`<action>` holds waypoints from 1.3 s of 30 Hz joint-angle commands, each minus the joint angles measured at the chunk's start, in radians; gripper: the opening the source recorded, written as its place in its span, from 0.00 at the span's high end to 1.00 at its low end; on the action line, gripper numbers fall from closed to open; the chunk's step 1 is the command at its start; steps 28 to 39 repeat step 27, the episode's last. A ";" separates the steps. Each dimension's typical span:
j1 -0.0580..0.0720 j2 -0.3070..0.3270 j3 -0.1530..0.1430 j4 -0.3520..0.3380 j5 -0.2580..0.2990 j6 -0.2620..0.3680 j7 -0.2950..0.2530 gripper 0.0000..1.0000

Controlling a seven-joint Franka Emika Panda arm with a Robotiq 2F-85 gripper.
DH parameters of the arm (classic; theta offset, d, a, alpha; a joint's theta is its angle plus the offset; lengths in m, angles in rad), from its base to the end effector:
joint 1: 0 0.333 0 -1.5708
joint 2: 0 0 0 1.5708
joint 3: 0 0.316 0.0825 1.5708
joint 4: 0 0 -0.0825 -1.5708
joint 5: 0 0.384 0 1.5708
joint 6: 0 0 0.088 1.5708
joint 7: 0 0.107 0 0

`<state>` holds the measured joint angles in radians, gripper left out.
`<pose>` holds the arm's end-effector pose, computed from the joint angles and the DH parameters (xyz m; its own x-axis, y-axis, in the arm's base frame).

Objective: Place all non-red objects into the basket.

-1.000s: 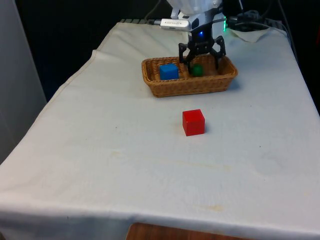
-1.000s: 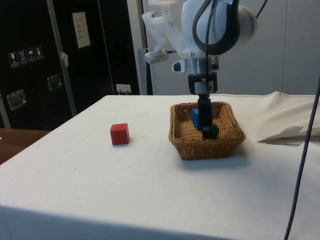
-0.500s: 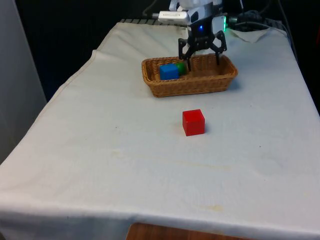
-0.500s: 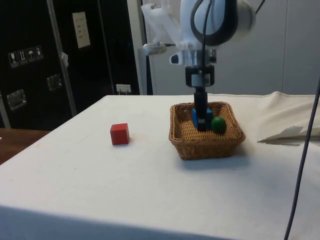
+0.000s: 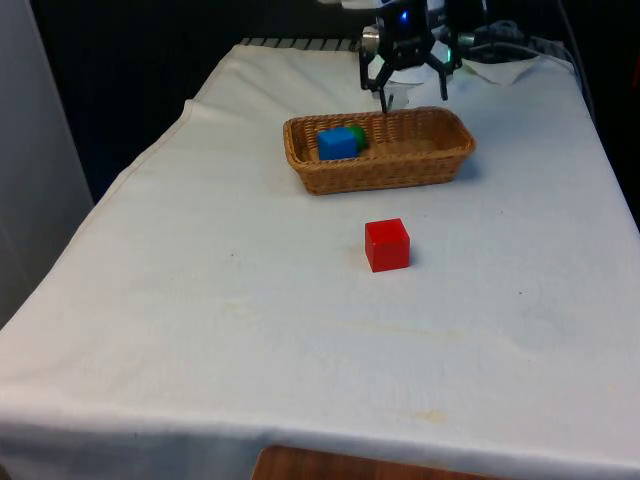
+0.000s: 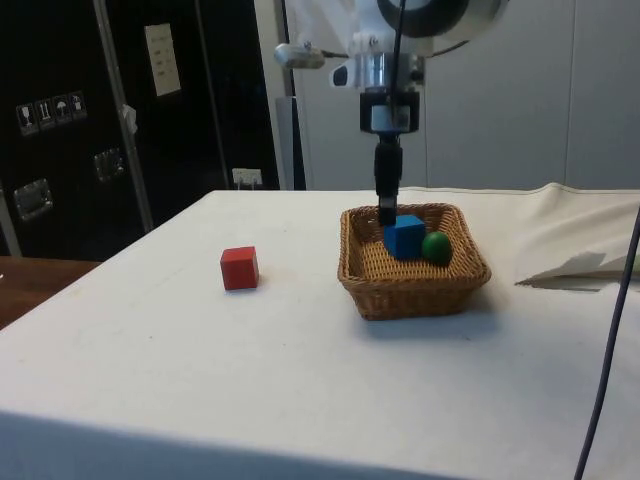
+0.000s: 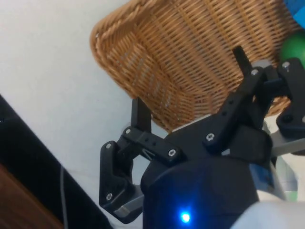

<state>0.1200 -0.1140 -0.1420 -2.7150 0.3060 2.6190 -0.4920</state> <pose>0.4031 -0.0143 0.2630 0.9773 0.1987 0.0733 0.2079 -0.9660 -0.1537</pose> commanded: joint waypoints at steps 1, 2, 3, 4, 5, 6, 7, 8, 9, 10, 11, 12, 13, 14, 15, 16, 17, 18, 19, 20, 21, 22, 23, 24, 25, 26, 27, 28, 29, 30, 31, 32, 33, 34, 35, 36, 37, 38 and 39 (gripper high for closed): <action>-0.005 -0.006 0.003 0.006 -0.023 -0.009 0.024 0.00; 0.000 -0.007 0.000 0.002 0.000 -0.006 0.001 0.00; -0.005 -0.012 0.004 0.009 -0.021 -0.012 0.026 0.00; -0.004 -0.016 0.005 0.012 -0.020 -0.014 0.027 0.00; -0.004 -0.019 0.006 0.015 -0.018 -0.016 0.029 0.00; -0.003 -0.022 0.006 0.021 -0.017 -0.018 0.031 0.00; -0.002 -0.025 0.008 0.030 -0.014 -0.021 0.035 0.00; -0.002 -0.027 0.008 0.036 -0.014 -0.023 0.038 0.00; -0.002 -0.028 0.009 0.043 -0.013 -0.027 0.040 0.00; -0.001 -0.028 0.009 0.049 -0.012 -0.030 0.042 0.00; 0.001 -0.029 0.006 0.044 0.000 -0.025 0.026 0.00; -0.001 -0.028 0.009 0.055 -0.012 -0.033 0.045 0.00; -0.001 -0.029 0.009 0.063 -0.012 -0.037 0.047 0.00; -0.002 -0.028 0.009 0.079 -0.014 -0.048 0.053 0.00; -0.002 -0.028 0.009 0.085 -0.015 -0.053 0.055 0.00; -0.003 -0.028 0.009 0.094 -0.016 -0.058 0.058 0.00; -0.003 -0.027 0.009 0.103 -0.018 -0.064 0.061 0.00; -0.004 -0.027 0.009 0.110 -0.019 -0.068 0.064 0.00; -0.004 -0.027 0.009 0.116 -0.020 -0.073 0.066 0.00; 0.002 -0.029 0.006 0.114 0.000 -0.069 0.048 0.00; -0.005 -0.027 0.009 0.124 -0.022 -0.078 0.071 0.00; -0.005 -0.026 0.009 0.131 -0.024 -0.082 0.075 0.00; -0.006 -0.026 0.008 0.144 -0.027 -0.090 0.082 0.00; -0.006 -0.024 0.007 0.151 -0.028 -0.093 0.085 0.00; -0.006 -0.023 0.007 0.158 -0.029 -0.096 0.089 0.00; -0.006 -0.022 0.007 0.163 -0.031 -0.098 0.092 0.00; 0.001 -0.028 0.004 0.159 -0.008 -0.093 0.073 0.00; 0.001 -0.028 0.004 0.159 -0.008 -0.093 0.073 0.00; 0.001 -0.028 0.004 0.159 -0.008 -0.093 0.073 0.00; 0.001 -0.028 0.004 0.159 -0.008 -0.093 0.073 0.00; 0.001 -0.028 0.004 0.159 -0.008 -0.093 0.073 0.00; 0.001 -0.028 0.004 0.159 -0.008 -0.093 0.073 0.00; 0.001 -0.028 0.004 0.159 -0.008 -0.093 0.073 0.00; 0.001 -0.028 0.004 0.159 -0.008 -0.093 0.073 0.00; 0.001 -0.028 0.004 0.159 -0.008 -0.093 0.073 0.00; 0.001 -0.028 0.004 0.159 -0.008 -0.093 0.073 0.00; 0.001 -0.028 0.004 0.159 -0.008 -0.093 0.073 0.00; 0.001 -0.028 0.004 0.159 -0.008 -0.093 0.073 0.00; 0.001 -0.028 0.004 0.159 -0.008 -0.093 0.073 0.00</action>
